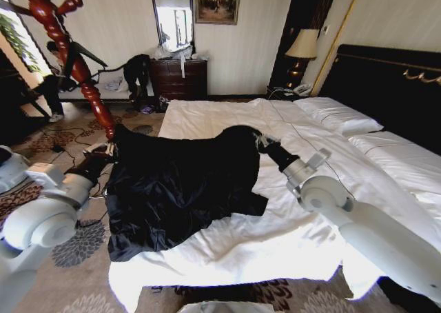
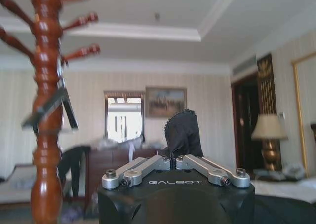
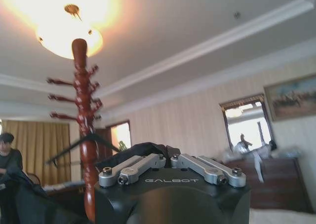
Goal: Pick up the clothes from the bed and hang them on the clothes hanger.
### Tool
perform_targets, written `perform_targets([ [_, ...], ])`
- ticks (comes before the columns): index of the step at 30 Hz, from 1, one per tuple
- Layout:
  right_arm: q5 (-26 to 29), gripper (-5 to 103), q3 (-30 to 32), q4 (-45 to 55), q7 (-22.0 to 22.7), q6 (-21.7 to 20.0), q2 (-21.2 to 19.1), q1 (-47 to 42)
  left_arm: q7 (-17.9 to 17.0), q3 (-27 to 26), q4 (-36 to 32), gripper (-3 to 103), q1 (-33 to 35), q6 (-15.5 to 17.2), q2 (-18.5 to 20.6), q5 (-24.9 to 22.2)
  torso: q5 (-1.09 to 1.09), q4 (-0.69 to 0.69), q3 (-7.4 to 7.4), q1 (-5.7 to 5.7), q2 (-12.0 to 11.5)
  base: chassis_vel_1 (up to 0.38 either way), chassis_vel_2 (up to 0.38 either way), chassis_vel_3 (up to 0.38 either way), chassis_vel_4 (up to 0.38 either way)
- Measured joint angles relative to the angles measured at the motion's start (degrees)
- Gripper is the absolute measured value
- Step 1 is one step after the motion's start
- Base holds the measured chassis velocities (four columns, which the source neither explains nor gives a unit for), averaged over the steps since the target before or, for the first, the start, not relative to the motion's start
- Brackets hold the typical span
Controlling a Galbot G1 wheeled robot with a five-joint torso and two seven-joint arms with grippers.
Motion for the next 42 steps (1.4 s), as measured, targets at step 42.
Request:
perform_targets([
  [42,-1.12,0,12.72,-4.6,7.57,-7.56,-6.78,5.25,-2.37,-7.6,2.45,0,-1.69,9.14,18.03,-11.99,0.05,-0.01,0.02,0.02,-0.01,0.0,0.0,0.0,0.0],
])
